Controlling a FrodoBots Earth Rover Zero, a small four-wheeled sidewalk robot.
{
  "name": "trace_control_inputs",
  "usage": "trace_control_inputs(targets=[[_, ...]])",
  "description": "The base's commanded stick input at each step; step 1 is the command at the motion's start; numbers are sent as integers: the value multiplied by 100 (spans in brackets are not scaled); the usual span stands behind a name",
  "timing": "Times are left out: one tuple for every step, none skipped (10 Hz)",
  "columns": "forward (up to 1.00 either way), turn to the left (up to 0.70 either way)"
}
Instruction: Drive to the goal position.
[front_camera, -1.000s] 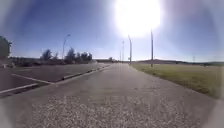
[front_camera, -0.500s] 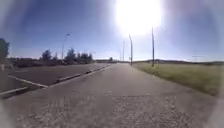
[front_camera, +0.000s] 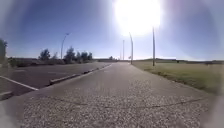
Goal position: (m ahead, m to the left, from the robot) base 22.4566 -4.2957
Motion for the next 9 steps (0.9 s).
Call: trace_control_inputs(targets=[[100,-8],[100,-40],[100,-40],[100,0],[100,0],[100,0],[100,0],[100,0],[100,0]])
